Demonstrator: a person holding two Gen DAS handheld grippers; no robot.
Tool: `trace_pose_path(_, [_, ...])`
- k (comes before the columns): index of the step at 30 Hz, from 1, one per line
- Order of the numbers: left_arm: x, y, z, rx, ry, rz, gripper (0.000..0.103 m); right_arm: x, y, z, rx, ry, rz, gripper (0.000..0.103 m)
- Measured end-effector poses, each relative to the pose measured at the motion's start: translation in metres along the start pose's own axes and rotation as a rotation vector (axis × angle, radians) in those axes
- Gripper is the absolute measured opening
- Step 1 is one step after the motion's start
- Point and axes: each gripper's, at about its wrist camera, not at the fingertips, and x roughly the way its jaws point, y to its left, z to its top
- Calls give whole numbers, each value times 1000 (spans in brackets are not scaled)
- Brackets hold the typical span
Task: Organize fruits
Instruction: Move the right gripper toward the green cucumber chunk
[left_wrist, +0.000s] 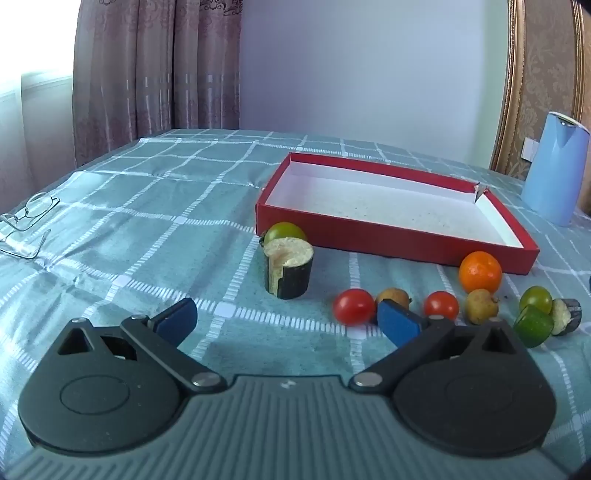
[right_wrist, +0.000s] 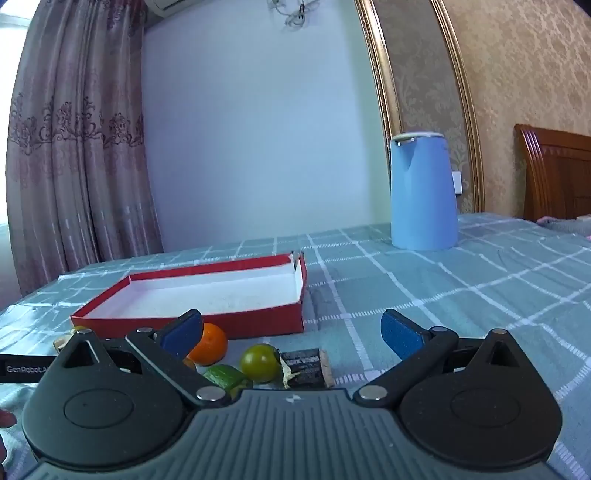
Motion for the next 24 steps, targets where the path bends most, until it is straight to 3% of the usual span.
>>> trace_pose_path(7, [-8, -3, -2, 15, -45, -17, 103, -4, 10, -2, -59, 25, -5, 103])
trace_pose_path(11, [-11, -1, -2, -2, -58, -25, 103, -6, 19, -4, -125, 35, 39, 103])
trace_pose_path(20, [-16, -4, -2, 14, -88, -7, 103, 6, 45, -11, -177, 160, 89, 103])
trace_pose_path(24, [-18, -7, -2, 29, -98, 2, 103, 6, 49, -14, -187, 171, 91, 103])
